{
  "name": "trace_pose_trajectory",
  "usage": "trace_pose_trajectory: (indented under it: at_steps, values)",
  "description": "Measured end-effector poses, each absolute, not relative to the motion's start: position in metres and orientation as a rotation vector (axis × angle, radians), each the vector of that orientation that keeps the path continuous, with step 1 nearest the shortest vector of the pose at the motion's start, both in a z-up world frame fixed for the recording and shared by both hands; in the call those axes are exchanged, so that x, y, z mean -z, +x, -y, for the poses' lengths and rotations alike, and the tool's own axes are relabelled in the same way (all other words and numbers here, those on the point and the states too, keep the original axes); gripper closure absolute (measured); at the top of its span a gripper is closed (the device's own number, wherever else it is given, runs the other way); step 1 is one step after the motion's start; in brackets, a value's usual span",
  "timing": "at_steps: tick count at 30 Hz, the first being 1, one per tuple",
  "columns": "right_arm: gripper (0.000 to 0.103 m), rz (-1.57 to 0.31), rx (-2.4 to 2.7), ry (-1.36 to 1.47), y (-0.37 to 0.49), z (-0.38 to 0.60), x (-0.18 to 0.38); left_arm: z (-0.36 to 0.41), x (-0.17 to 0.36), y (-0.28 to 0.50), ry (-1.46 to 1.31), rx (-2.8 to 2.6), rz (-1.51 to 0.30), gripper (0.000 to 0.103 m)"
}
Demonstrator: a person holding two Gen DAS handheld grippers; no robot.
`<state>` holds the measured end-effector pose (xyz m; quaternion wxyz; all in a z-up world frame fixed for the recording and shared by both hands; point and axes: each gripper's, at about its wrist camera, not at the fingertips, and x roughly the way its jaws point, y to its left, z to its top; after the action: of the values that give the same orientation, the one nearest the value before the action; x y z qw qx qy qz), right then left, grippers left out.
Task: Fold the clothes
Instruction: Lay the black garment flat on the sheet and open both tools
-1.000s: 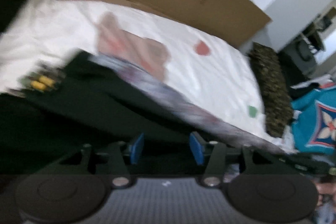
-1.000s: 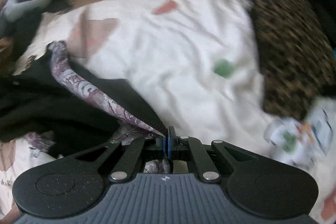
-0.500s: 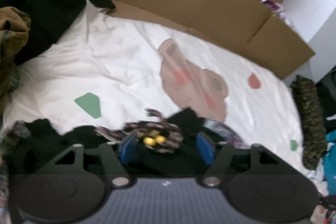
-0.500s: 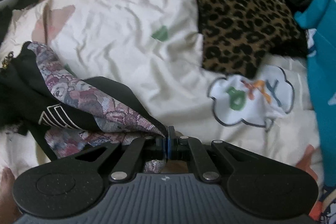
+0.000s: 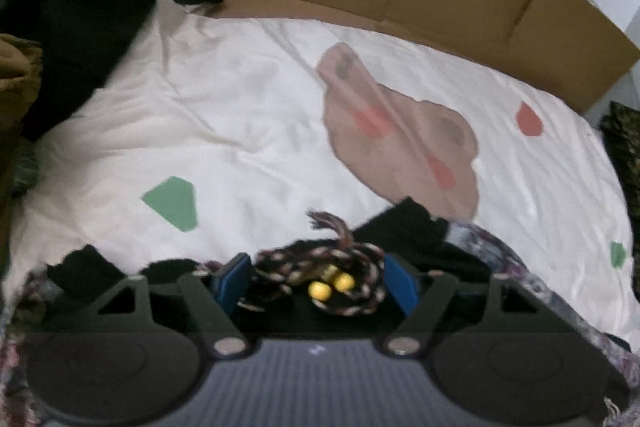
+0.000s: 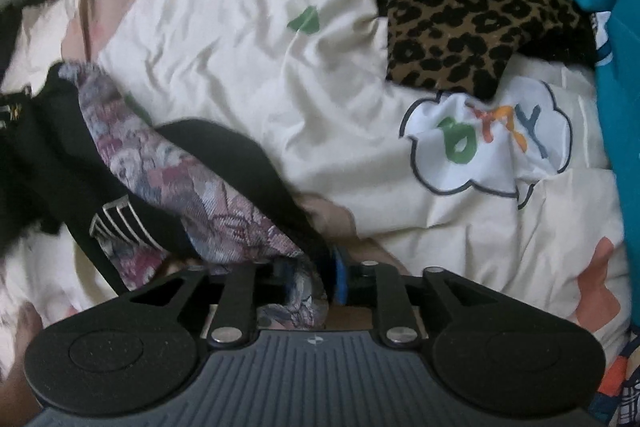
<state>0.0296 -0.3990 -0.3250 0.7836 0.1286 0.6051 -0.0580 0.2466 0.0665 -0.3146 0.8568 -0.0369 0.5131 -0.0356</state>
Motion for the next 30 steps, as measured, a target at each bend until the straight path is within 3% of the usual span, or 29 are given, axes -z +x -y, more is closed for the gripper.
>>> trace_pose_trajectory:
  at_steps: [6,16,18,24,26,30]
  values:
    - [0.067,-1.282,0.135,0.315,0.039,0.404,0.321,-0.07,0.324,0.258,-0.103,0.084,-1.08,0.017]
    - [0.065,-1.144,0.117,0.356,0.07,0.386,0.306,-0.061,0.337,0.254,-0.072,0.208,-1.102,0.017]
    - [0.065,-1.133,0.114,0.356,0.072,0.384,0.305,-0.063,0.337,0.254,-0.073,0.197,-1.097,0.024]
    - [0.065,-1.133,0.1,0.354,0.079,0.375,0.31,-0.08,0.329,0.248,-0.147,0.18,-1.088,0.06]
    - [0.065,-1.129,0.094,0.352,0.081,0.372,0.311,-0.084,0.323,0.244,-0.145,0.191,-1.088,0.087]
    - [0.065,-1.123,0.097,0.375,0.083,0.367,0.312,-0.094,0.312,0.234,-0.18,0.221,-1.096,0.092]
